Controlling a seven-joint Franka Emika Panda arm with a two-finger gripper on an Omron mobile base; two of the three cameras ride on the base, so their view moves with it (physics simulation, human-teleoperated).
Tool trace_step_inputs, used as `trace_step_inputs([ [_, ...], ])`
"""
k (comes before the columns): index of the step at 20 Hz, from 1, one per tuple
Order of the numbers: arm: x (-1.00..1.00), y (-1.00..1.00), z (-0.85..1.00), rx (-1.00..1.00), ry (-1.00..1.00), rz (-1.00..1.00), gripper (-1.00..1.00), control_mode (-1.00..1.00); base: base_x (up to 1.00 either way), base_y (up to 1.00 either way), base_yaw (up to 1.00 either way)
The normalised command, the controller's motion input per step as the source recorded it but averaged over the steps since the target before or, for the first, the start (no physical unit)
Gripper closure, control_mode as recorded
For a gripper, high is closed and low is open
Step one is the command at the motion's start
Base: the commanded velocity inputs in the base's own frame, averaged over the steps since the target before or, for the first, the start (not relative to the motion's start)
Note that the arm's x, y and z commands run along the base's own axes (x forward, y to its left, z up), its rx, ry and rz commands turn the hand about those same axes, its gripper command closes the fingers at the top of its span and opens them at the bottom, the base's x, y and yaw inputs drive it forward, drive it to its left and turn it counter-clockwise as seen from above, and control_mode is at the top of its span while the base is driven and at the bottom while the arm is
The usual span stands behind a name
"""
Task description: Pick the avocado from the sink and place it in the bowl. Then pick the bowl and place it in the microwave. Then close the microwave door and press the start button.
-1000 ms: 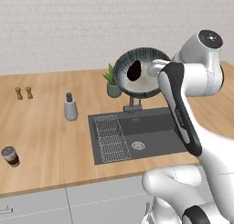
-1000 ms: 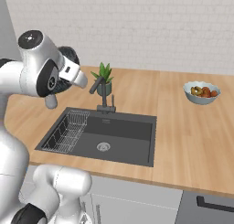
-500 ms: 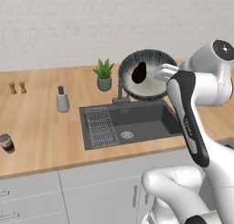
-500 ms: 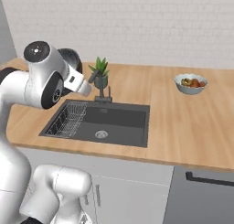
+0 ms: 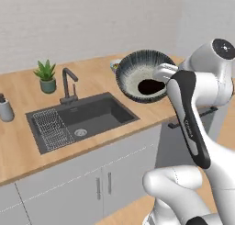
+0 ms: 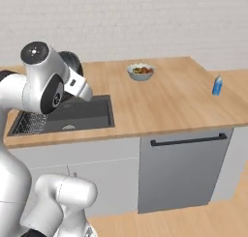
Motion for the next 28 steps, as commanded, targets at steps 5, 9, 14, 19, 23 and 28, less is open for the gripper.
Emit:
trace_step_inputs([
  [5,0.0,0.0,0.0,0.0,0.0,0.0,1.0,1.0,-0.12,-0.34,-0.62],
  [9,0.0,0.0,0.0,0.0,0.0,0.0,1.0,1.0,0.0,-0.32,-0.64],
  [14,0.0,0.0,0.0,0.0,0.0,0.0,1.0,1.0,0.0,-0.48,-0.62],
  [19,0.0,0.0,0.0,0.0,0.0,0.0,1.0,1.0,0.0,-0.55,-0.59],
  [23,0.0,0.0,0.0,0.0,0.0,0.0,1.0,1.0,0.09,-0.46,-0.58],
  [28,0.0,0.0,0.0,0.0,0.0,0.0,1.0,1.0,0.5,-0.4,-0.48],
])
